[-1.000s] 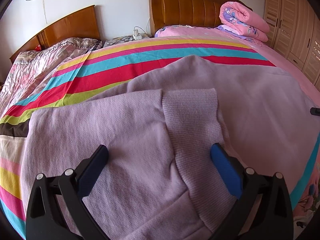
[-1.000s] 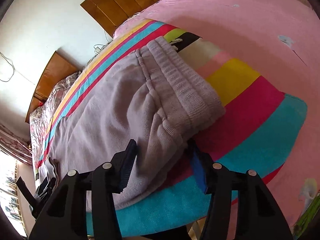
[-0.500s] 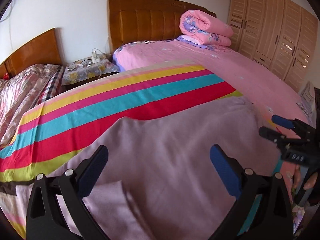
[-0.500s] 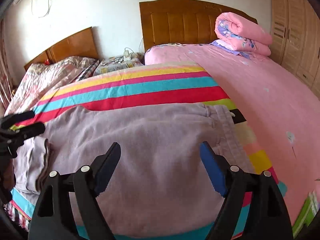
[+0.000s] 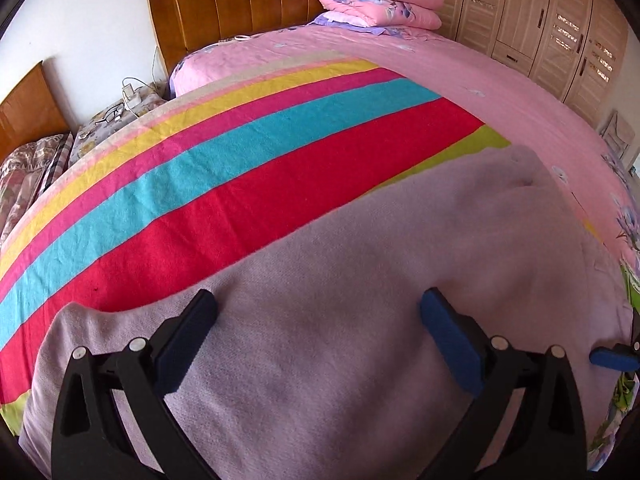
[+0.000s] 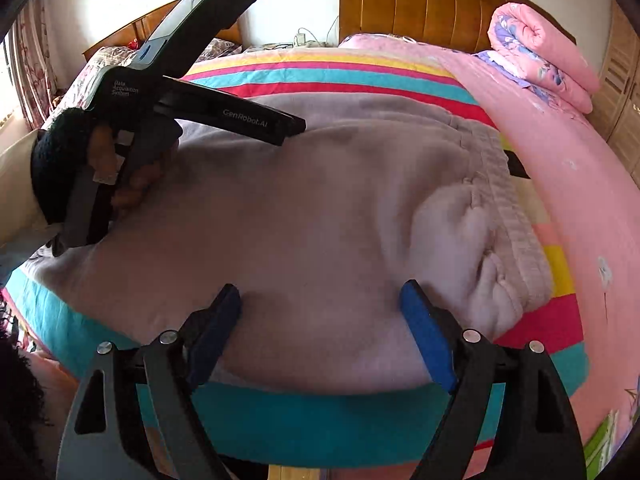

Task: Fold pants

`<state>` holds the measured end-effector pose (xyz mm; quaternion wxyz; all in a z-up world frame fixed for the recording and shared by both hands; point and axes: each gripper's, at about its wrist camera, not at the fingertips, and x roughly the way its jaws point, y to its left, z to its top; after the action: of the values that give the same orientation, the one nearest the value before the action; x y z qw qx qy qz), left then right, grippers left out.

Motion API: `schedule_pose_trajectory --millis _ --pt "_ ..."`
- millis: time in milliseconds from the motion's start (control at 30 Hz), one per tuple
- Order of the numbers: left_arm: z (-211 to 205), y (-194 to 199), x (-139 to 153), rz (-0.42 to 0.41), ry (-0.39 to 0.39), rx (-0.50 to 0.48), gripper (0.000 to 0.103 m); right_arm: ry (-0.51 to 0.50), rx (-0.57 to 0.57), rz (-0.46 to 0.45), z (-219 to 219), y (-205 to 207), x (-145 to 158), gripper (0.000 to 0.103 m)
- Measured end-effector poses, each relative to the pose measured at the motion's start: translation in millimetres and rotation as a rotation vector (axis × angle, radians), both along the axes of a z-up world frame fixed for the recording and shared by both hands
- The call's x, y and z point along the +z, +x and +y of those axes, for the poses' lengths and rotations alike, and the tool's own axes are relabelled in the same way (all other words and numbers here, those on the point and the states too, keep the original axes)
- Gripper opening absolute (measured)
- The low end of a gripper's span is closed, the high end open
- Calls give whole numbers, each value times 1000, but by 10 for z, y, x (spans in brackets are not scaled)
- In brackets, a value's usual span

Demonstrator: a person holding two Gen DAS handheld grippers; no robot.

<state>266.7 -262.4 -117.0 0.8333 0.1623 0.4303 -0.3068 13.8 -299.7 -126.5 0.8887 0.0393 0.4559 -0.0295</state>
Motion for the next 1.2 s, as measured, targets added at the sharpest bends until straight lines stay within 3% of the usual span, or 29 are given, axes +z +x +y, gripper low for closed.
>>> schedule_pose_trajectory --millis 67,167,300,367,467,533,800,1200 --pt "24 -13 -1 -4 -2 1 102 28 -17 -2 -53 22 95 79" --pt "145 21 85 0 -44 28 102 23 -6 -75 8 164 281 79" --pt "301 72 278 -124 29 76 102 28 115 -102 295 469 332 79" --pt "435 209 247 -123 65 142 102 8 176 -96 480 617 311 79" --pt "610 368 102 -47 46 224 102 -8 258 -64 758 808 214 82" --pt "626 363 78 -60 35 233 102 -42 287 -7 870 891 85 83" --pt "661 407 50 -45 14 249 102 -10 333 -21 732 613 -32 87" --pt "643 396 39 -48 15 249 102 -18 275 -38 798 484 -106 88"
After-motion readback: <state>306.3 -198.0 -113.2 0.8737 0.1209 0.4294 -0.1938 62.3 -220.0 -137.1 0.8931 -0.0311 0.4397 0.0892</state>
